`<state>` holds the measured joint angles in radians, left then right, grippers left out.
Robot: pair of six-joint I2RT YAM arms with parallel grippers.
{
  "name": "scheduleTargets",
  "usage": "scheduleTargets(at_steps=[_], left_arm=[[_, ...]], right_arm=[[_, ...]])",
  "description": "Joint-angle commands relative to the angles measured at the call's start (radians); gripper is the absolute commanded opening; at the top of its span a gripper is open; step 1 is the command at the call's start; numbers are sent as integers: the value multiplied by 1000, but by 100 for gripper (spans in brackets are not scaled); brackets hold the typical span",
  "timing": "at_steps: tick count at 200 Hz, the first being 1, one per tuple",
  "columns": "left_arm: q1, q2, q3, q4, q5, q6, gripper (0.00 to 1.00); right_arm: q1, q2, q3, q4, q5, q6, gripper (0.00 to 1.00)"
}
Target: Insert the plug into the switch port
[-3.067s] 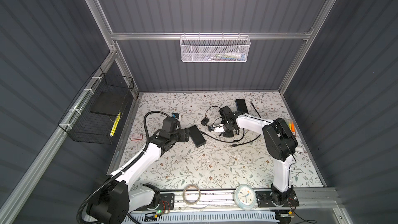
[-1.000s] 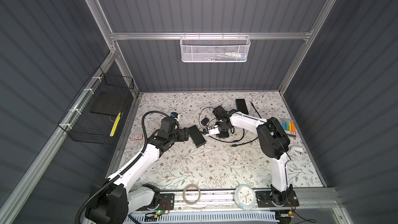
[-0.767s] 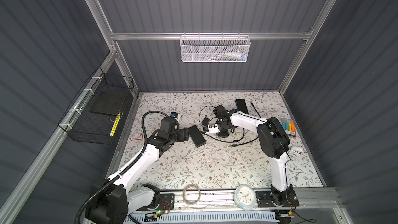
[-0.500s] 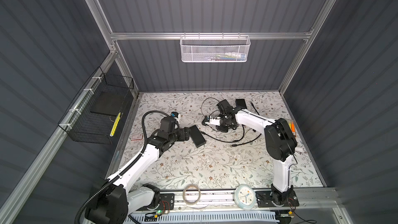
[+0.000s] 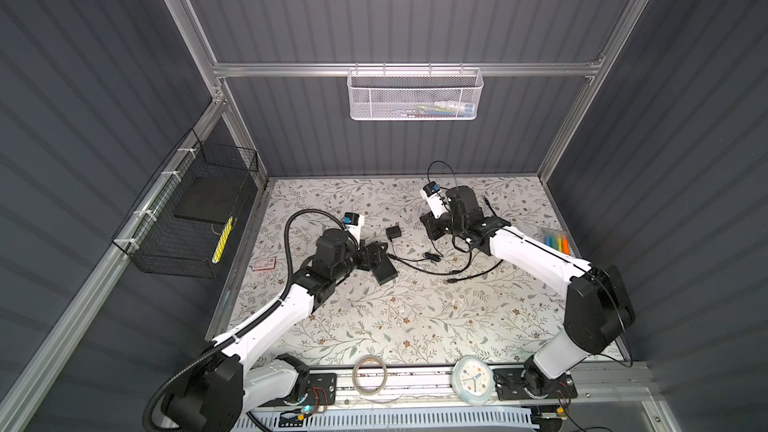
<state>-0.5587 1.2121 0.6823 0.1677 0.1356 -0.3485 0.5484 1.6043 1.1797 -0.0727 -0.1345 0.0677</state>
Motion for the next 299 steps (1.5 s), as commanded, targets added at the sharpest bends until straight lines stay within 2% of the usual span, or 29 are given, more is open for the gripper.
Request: scheduleTargets(at_steps=[1,50,103,125,190,221,241,254,260,272,299], left_arm=[[-61,95,21,190,18,-3,81],[-172,262,79,368,48,-28,81],[-181,335,123,443,71,-26,80],[-180,369,140,456,68,-10,75],[-180,461,199,498,100,7,45],[-179,476,220,507,160,2,23],[-180,465,219,490,161,10,19],[-178,457,214,480,158,16,9],[-178,454,213,475,155,16,0],[-179,448,209,471,152,16,0],[-179,440,212,458,155,21,0]], right_arm=[[-1,-61,-57,184,3,254,0],[-2,-121,-107,219,-14,403,0],[8,-121,-136,230,-56,484,0],[9,-127,-153,253,-71,511,0],[9,-165,-184,251,-108,526,0],[8,-182,-190,211,-66,504,0],[8,-188,-189,186,-38,491,0],[8,-189,-188,181,-30,486,0],[8,-191,-185,173,-24,483,0],[8,-193,-183,162,-11,476,0],[8,-196,-186,137,-13,440,19]])
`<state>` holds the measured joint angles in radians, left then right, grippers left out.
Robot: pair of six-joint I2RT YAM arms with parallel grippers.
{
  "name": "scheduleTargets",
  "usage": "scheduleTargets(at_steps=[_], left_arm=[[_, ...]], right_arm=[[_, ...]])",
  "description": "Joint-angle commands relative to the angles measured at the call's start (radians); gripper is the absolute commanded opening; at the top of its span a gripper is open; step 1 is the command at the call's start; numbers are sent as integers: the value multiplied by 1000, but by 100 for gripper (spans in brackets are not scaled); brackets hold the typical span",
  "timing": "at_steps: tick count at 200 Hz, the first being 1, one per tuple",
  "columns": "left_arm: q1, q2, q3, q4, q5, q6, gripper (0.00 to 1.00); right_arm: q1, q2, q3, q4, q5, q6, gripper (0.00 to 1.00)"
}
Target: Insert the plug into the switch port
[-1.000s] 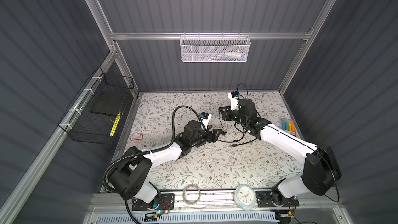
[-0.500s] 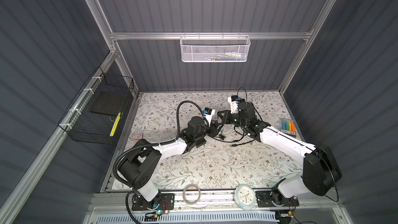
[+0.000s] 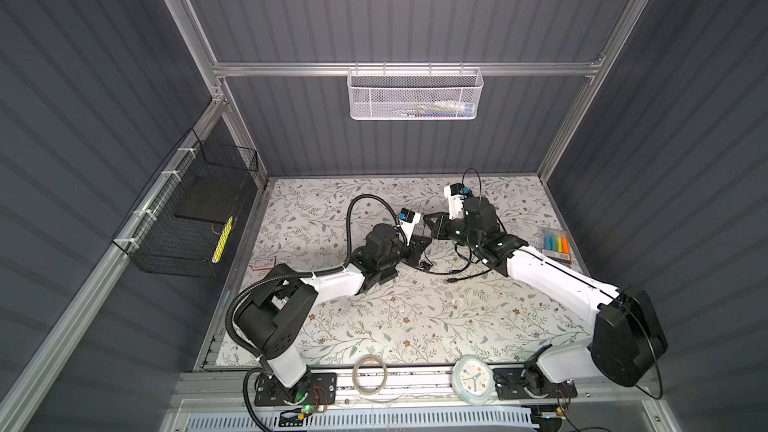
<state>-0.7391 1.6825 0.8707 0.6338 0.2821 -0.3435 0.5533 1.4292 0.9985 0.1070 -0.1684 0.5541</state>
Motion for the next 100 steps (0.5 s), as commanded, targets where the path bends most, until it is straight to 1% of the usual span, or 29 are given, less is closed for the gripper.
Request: scheduleTargets(at_steps=[1,24,31,41,56,69,74,100], left_arm=[[1,-30,25,-10,9,16,0],[3,-41,30,-39,4,30,0],[2,-44,31,-48,0,35,0],[5,-42,38,-63,7,41,0],[6,-34,49,-75,34,49,0],[5,-30,57,-80,40,47,0],[6,-30,59,-83,74,47,0],[6,-42,62,-101,81,59,0]], right_arm=[[4,-22,-6,-44,20,-49,19],[0,-52,-36,-61,22,-104,27],[0,-64,-35,-91,31,-123,29],[-1,-74,-32,-113,26,-141,29],[-1,-88,-35,-113,-24,-167,30],[-1,-89,-36,-111,-37,-176,31],[-1,-85,-35,-112,-42,-179,31],[0,-61,-28,-91,-110,-187,32]])
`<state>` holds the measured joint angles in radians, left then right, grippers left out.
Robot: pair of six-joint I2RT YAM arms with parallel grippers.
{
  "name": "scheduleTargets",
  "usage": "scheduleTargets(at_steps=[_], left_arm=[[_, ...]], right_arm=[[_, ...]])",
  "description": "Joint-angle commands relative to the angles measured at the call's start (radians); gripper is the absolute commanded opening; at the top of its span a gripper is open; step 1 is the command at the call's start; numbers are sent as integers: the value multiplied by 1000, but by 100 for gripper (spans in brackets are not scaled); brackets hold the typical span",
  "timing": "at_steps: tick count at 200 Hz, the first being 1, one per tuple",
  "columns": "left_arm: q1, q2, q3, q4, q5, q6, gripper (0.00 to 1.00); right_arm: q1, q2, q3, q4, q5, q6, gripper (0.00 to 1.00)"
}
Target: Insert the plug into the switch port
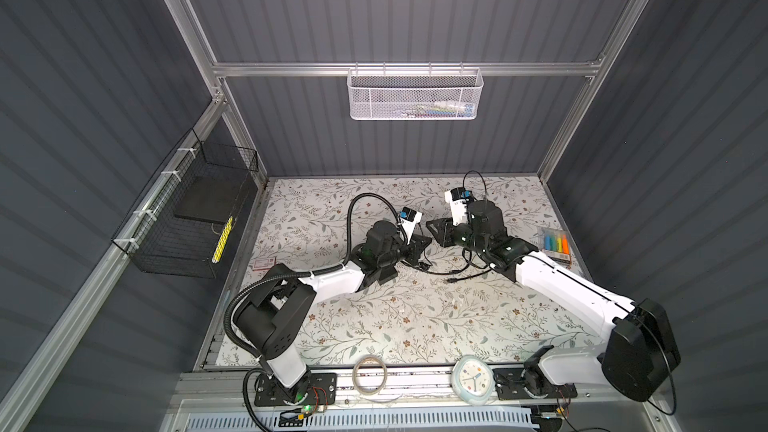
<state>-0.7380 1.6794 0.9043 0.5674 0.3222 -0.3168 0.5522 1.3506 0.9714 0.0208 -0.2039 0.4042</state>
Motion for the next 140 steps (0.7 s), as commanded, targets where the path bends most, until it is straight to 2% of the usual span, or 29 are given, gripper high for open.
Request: scheduleTargets(at_steps=[1,98,140], left_arm=[[5,-39,28,-36,41,34,0],[4,-52,22,-59,71,39,0],[4,-48,16,-49,82,33,0]], right_arm=[[2,19,0,-5,-76,-36,32],[29,86,58,9,-114,-57,32],[31,79,58,20,-105,-45,25]])
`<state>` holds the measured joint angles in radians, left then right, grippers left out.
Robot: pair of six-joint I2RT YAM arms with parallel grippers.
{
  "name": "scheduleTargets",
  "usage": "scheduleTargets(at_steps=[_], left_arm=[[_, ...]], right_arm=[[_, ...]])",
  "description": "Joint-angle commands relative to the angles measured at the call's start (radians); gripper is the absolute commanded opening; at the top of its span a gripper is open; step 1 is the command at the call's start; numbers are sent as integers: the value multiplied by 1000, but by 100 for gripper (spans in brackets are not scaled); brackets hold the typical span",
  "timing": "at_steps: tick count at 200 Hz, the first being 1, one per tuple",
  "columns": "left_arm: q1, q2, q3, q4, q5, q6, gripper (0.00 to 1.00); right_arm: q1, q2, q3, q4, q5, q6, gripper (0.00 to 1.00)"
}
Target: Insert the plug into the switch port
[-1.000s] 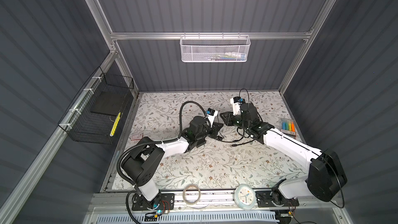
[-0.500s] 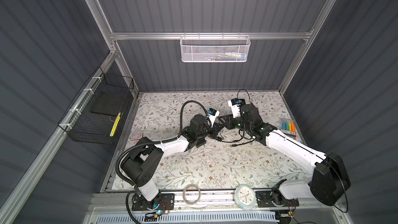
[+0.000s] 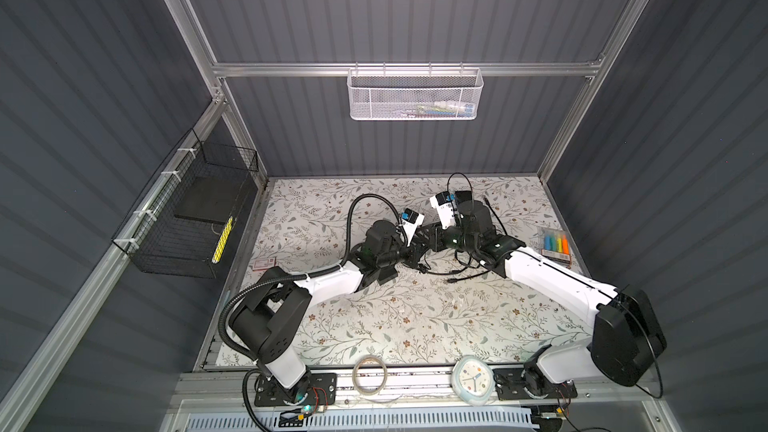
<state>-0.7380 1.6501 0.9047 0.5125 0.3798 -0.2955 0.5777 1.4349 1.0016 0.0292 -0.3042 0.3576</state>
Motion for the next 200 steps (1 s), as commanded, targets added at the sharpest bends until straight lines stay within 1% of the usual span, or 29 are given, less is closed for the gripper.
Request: scheduleTargets(at_steps=[1,26,48,73,79,85,93,105,120,123,140,154,177,189,200], left_arm=[[5,-18,16,5,24,12,0],[4,-25,8,8,21,12,0],[5,-33,-2,8,11,12,0],[4,-36,-8,11,7,7,0],[5,-38,-9,11,3,7,0],[5,-40,-9,9,0,6,0],[4,-44,-9,6,-7,8,6],[5,-55,-12,-1,-26,11,20],[8,-81,-17,-19,-42,20,33],[8,-88,-19,-26,-72,23,35],[26,-146,-35,-63,-122,37,42],[65,-195,-64,-73,-139,29,46],[169,-284,-127,-80,-145,-24,53],[215,-315,-143,-129,-181,-37,59],[242,-327,-142,-197,-231,-33,63]], right_arm=[[6,-7,28,13,-5,2,25],[8,-5,32,8,-4,1,17],[10,-10,31,5,1,-1,15],[11,-23,29,-2,15,-5,3],[10,-29,31,-6,22,-6,0],[11,-32,32,-12,29,-11,0],[11,-39,37,-28,43,-22,0],[11,-53,47,-61,75,-50,0],[8,-66,69,-130,132,-105,0],[8,-71,72,-145,140,-118,0],[-1,-81,98,-219,176,-174,0],[-9,-85,113,-270,185,-210,0],[-7,-59,122,-333,118,-241,0],[6,-31,111,-356,78,-248,0],[32,1,101,-376,71,-261,0]])
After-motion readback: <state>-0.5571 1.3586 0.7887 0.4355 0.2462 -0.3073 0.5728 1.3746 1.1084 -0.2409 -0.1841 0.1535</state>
